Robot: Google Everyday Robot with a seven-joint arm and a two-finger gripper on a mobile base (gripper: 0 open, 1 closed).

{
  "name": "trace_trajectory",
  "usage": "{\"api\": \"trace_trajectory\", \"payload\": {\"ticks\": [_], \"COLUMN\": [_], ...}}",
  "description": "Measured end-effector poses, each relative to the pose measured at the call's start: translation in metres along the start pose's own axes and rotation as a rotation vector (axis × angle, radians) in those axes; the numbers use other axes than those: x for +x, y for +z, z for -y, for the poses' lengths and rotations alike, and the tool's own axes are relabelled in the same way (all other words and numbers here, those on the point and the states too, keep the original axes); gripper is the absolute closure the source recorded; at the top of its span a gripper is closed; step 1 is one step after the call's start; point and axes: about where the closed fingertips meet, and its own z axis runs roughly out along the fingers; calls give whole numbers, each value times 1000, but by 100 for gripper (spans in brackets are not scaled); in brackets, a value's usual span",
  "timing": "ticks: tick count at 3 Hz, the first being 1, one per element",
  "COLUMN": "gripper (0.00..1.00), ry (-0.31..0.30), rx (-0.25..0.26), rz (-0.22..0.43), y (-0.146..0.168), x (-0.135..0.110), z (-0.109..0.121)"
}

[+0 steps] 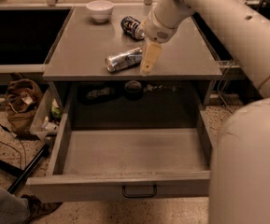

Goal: Place redbull can into top drawer

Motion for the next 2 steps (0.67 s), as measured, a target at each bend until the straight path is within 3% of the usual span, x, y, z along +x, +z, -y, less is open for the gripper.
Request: {"api": "trace_trajectory", "payload": {"ticks": [2], "gripper": [0], "ry": [-53], "rx": [-92], "rz": [-35], "y": [70], "x": [-17], "z": [27]}}
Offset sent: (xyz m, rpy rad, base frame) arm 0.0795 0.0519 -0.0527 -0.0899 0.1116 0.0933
